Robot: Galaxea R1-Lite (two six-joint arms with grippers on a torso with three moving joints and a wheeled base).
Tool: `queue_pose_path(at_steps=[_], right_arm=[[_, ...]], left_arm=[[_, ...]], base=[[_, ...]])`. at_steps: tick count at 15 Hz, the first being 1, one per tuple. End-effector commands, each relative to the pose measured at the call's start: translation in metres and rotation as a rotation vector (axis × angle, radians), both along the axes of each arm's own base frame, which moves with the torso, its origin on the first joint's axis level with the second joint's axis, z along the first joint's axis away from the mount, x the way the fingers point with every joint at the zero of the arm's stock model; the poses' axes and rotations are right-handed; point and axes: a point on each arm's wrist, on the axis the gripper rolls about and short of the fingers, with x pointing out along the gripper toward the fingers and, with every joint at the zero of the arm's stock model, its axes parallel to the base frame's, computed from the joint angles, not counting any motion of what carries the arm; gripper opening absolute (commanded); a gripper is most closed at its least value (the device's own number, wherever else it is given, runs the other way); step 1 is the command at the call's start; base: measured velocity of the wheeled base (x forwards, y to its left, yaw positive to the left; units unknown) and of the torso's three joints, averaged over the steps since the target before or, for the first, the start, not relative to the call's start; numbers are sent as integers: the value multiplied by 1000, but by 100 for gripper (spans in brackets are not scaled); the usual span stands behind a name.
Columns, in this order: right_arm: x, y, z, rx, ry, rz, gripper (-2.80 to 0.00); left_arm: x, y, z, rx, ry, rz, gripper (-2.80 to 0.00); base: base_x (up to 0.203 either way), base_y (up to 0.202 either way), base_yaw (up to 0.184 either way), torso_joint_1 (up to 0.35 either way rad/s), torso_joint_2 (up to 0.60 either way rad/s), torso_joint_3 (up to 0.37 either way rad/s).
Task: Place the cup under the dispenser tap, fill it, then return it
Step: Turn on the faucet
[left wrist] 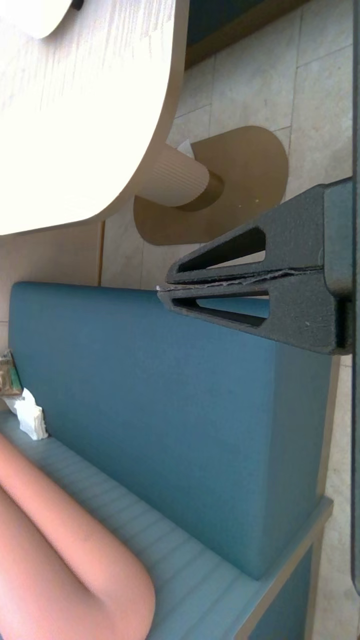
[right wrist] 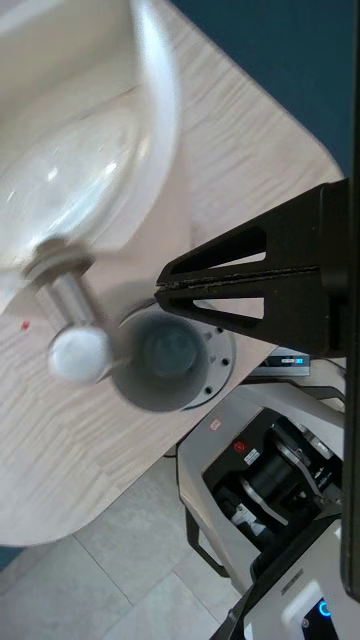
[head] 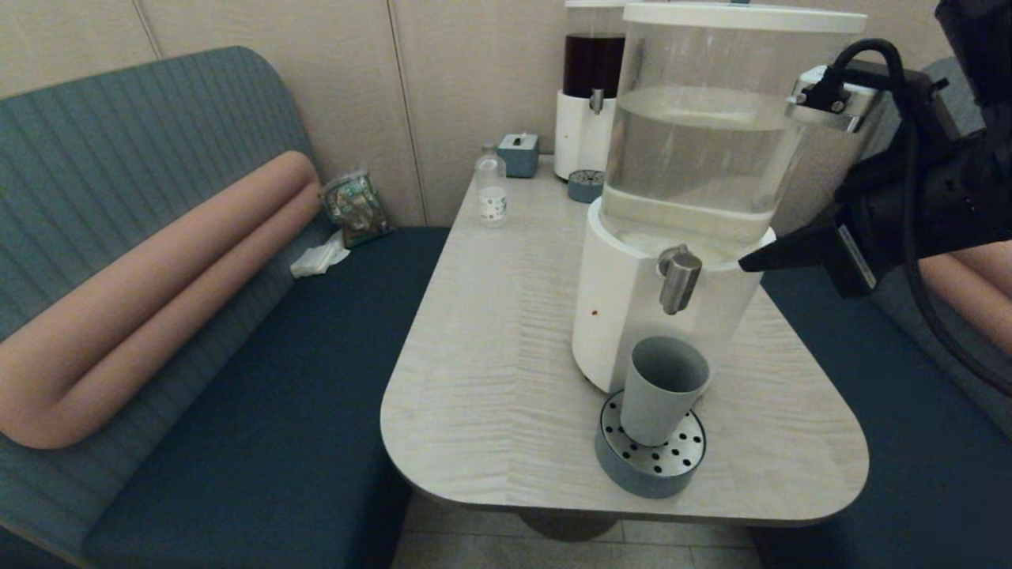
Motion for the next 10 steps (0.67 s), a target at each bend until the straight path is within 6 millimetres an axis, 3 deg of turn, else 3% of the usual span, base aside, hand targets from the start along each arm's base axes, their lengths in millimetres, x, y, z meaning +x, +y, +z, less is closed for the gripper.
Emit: queue_pose_path(at_steps=[1,10], right_arm=[[7,7,-6,-10,20,16,-280],[35,19,-10,-6,-49,27,-280]], left_arm=[[0,0,0,0,3,1,-280],[0,0,0,0,3,1,-280]], base=[[0,0,0,0,0,0],[0,0,0,0,0,0]])
